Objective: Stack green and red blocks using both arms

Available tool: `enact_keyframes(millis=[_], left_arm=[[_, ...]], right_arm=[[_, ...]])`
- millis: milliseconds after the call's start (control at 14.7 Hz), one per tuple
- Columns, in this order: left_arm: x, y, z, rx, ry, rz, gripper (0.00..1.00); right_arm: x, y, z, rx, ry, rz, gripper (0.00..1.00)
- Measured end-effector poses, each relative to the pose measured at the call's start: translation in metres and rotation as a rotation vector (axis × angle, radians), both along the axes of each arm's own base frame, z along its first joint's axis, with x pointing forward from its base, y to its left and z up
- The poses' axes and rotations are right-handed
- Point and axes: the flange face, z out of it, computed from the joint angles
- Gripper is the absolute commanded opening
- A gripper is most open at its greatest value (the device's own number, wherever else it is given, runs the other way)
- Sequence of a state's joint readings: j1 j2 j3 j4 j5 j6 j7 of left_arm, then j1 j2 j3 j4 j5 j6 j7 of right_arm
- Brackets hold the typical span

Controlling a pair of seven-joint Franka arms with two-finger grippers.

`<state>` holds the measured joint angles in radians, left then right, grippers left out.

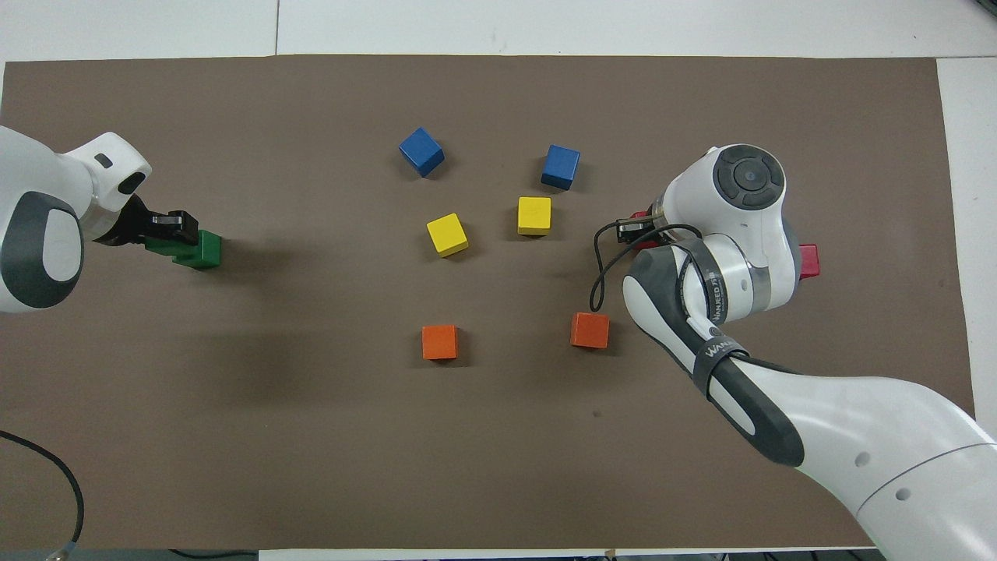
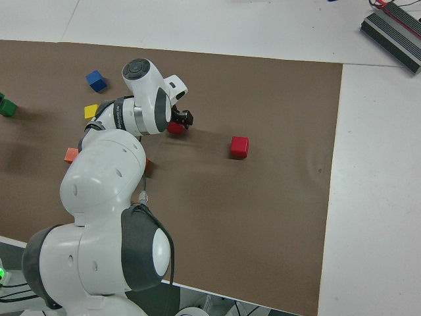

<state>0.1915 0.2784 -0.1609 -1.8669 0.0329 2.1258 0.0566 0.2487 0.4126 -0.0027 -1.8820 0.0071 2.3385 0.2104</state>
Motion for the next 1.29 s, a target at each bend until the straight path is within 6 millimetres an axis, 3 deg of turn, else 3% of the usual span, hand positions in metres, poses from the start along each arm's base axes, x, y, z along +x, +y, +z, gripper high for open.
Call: enact_keyframes(millis=[204,407,543,678,814,950,1289], left_arm=[[0.0,0.0,-0.001,0.0,0.002,0.002,0.0],[-0.001,0.0,-0.002,0.0,0.005,0.009,0.0],[-0.002,0.0,-0.003,0.0,0.008,0.032,0.0],[-0.002,-0.003,-0.004,-0.001,0.011,0.045,0.0],[-0.003,-0.003,-0.005,-0.001,0.013,0.049,0.0],[-0.003,-0.002,-0.005,0.0,0.012,0.051,0.0],[-0.003,-0.002,-0.005,0.0,0.01,0.051,0.0]], right_arm=[[0.008,-0.01,0.016,-0.001,-0.004,-0.04,0.0],[0.024,-0.036,0.072,0.0,-0.021,-0.07,0.0],[0.029,-0.076,0.109,0.0,-0.054,-0.048,0.0],[0.026,-0.122,0.127,-0.009,-0.049,-0.024,0.0],[0.02,-0.152,0.13,-0.013,-0.032,-0.024,0.0],[0.011,-0.171,0.119,-0.013,-0.002,-0.052,0.0],[-0.03,-0.189,0.081,-0.012,0.036,-0.079,0.0]])
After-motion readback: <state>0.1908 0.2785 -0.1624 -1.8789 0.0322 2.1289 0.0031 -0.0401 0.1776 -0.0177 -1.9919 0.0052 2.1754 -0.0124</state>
